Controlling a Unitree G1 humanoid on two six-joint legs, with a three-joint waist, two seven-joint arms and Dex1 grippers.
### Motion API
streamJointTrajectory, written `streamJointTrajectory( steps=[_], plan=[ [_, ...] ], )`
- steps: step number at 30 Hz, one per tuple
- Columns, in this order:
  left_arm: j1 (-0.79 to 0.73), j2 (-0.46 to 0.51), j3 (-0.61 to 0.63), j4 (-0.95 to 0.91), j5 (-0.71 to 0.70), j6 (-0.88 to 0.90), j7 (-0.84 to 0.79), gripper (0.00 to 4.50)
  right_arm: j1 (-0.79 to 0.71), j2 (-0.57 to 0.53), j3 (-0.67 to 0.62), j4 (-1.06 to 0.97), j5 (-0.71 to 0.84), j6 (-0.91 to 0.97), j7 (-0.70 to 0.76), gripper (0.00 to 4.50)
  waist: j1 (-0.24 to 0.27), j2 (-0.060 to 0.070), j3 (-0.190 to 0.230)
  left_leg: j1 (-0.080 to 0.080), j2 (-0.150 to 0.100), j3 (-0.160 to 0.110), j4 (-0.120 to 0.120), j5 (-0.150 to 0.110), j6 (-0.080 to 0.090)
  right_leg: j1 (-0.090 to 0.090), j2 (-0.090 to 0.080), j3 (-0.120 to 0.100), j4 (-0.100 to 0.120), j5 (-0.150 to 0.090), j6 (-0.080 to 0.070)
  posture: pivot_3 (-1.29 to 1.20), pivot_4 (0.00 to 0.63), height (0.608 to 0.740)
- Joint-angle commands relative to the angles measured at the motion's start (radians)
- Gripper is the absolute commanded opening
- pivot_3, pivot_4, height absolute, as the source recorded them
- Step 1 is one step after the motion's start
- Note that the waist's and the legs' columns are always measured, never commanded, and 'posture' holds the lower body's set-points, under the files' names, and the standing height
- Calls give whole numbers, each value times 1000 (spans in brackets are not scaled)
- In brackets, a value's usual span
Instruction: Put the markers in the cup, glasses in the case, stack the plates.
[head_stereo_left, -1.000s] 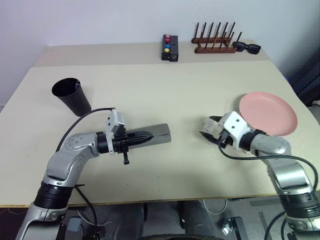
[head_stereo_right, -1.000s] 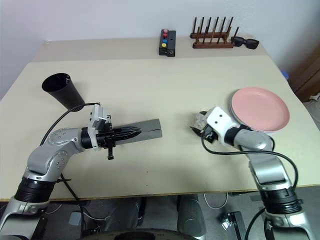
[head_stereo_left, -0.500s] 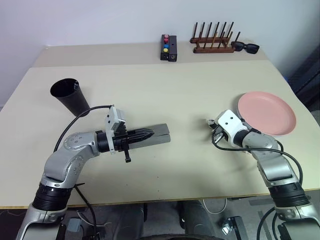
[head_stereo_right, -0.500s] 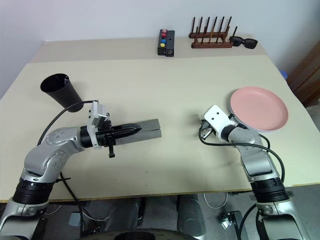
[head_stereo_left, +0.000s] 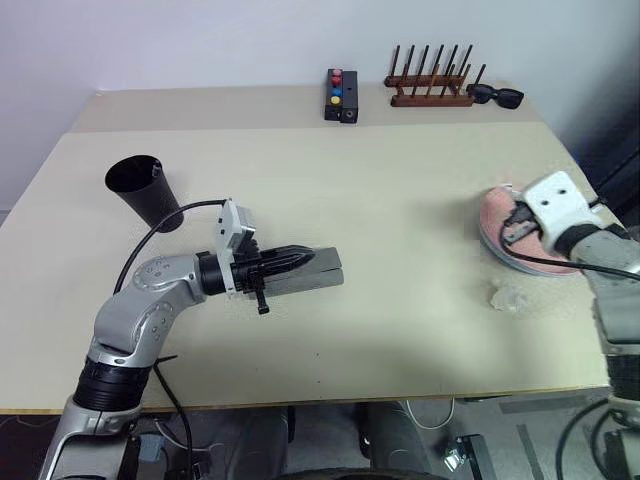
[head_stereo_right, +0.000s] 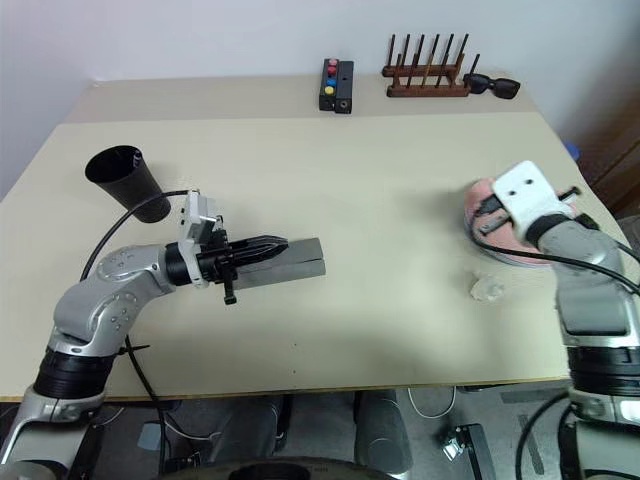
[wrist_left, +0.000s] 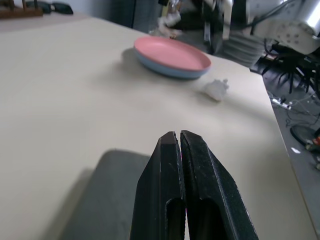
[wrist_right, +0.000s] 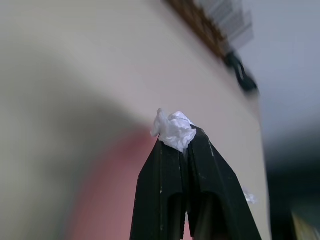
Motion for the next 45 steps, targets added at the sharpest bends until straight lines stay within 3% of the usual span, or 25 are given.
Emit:
streamJointTrajectory(
  steps=[1,4,9,13,19,30,37,42,45],
  plan=[
    [-27,-9,5,-32,-24,10,3,63,-5,-10,-24,46,5,-25,-10,14,-8,1,0,0,0,0,0,0,0,0,0,0,0,0,0,0,150,734],
    [-34,-15,4,-42,-25,24,11,63,-6,-19,-29,89,3,-45,-14,914,-10,1,0,1,0,1,0,0,0,0,0,1,1,0,0,0,150,734],
    [-26,-14,13,-56,-31,38,13,63,21,-37,-58,68,13,-76,-10,3369,-3,1,0,1,0,1,0,0,0,0,0,1,1,0,0,0,150,734],
    [-25,-14,13,-40,-26,31,2,63,67,-29,-131,3,116,-107,65,3369,0,1,0,0,0,1,0,0,0,0,0,0,0,0,0,0,150,734],
    [-23,-26,-2,13,-4,-12,-41,63,341,-31,-215,-244,324,-1,307,3369,1,1,0,1,0,-1,0,-1,1,2,0,-1,-1,-1,1,0,150,734],
    [-40,-31,-11,-2,-12,14,-47,63,469,-15,-184,-225,302,54,303,3369,1,1,0,2,0,-1,2,-1,1,3,0,-1,-1,-1,1,0,150,734],
    [-45,-30,-5,-17,-21,39,-40,63,458,-17,-172,-202,305,31,309,28,1,1,0,2,0,-1,1,-1,1,3,0,-1,-1,-1,1,0,150,734],
    [-40,-31,-4,-9,-15,31,-45,63,436,-14,-182,-240,332,-5,329,28,1,1,0,2,0,-1,1,-1,1,3,0,-1,-1,-1,1,0,150,734],
    [-34,-31,-4,3,-6,16,-52,63,330,4,-213,-247,366,-15,285,28,-5,1,0,2,0,0,1,-1,1,3,0,-1,-1,-1,1,0,150,734]
  ],
)
